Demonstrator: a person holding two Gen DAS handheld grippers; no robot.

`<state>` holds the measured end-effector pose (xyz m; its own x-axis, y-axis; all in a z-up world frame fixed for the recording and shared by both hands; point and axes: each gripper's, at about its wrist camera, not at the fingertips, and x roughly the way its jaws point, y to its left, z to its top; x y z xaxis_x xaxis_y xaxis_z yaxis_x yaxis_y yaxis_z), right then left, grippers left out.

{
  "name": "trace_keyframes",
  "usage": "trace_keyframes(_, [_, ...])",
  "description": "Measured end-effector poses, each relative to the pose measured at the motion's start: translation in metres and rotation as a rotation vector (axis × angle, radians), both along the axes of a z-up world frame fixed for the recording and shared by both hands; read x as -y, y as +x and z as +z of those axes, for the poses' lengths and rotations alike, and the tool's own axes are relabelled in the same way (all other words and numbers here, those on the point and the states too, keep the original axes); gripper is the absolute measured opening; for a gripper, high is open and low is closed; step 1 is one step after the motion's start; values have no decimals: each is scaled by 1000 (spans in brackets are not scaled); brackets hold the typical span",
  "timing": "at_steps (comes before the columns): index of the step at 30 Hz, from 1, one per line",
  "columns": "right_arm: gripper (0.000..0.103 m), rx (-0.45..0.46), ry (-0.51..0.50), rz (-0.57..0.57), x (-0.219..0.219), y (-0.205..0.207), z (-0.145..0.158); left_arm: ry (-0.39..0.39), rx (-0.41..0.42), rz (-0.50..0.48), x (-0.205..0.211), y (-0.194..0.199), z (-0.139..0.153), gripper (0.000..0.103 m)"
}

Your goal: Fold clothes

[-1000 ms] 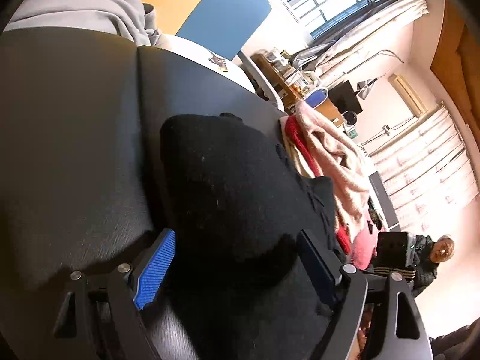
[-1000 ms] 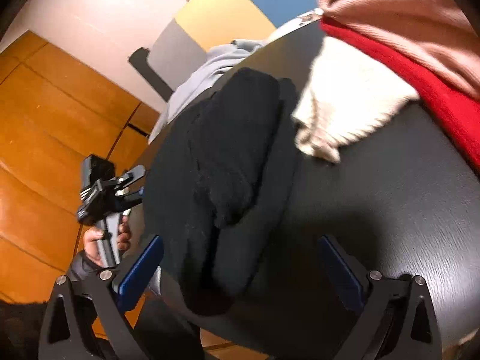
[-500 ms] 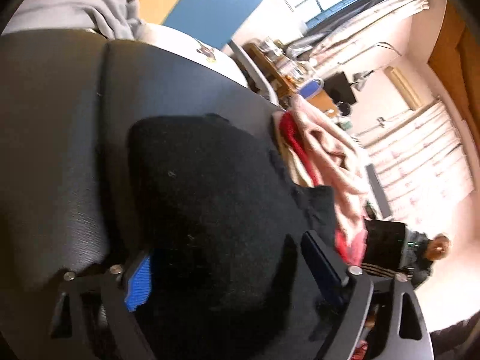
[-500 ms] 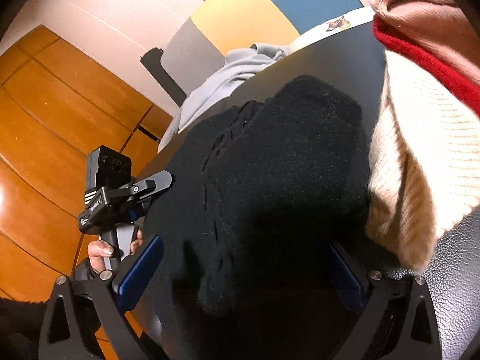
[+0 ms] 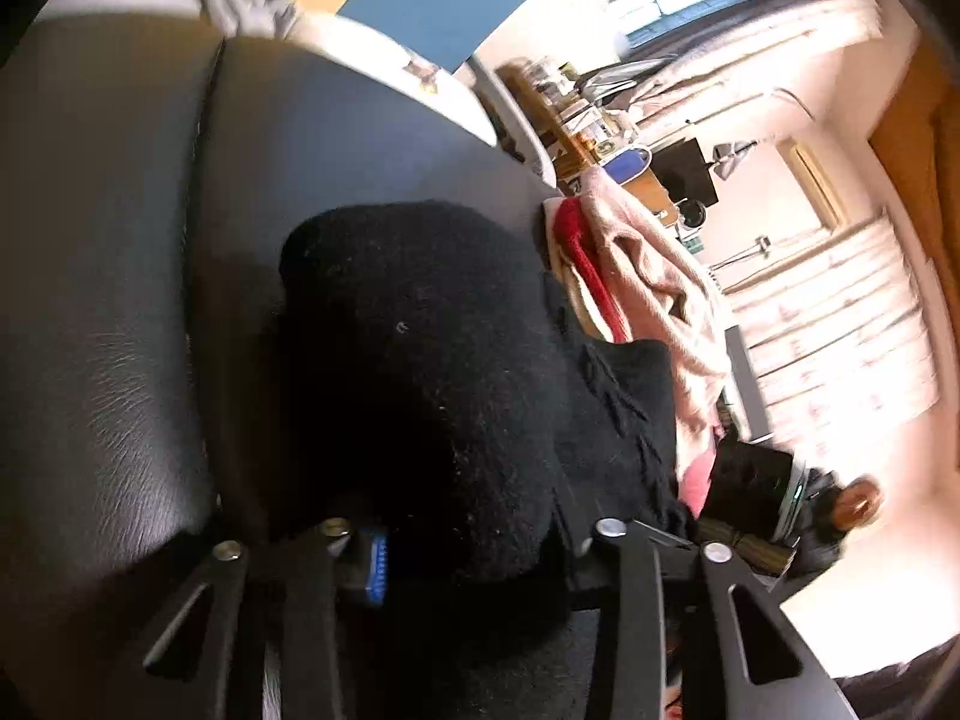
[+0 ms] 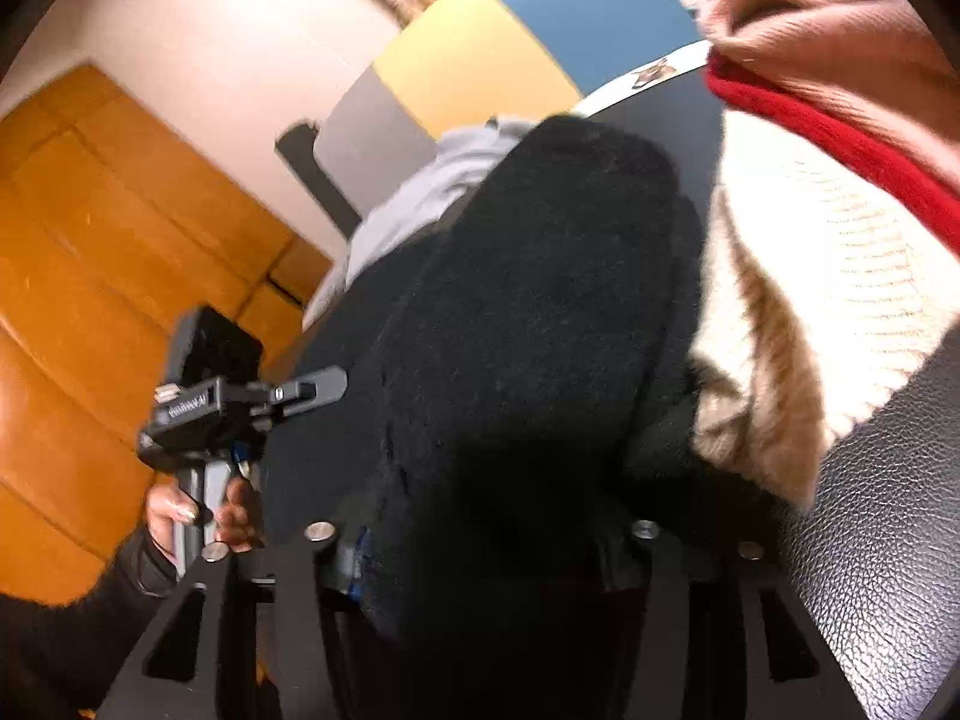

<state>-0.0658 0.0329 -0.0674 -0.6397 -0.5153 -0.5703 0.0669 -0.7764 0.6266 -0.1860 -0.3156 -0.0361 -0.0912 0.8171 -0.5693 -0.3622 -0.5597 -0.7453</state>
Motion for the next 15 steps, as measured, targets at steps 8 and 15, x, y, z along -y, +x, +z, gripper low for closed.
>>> trace_keyframes(8, [49,69,-167,12,6,13,-6,-2,-125,93,46,60,30,31])
trace_keyframes(15, [49,61,-313,116,48,9,-9,65,-202,181,98,84,59,30])
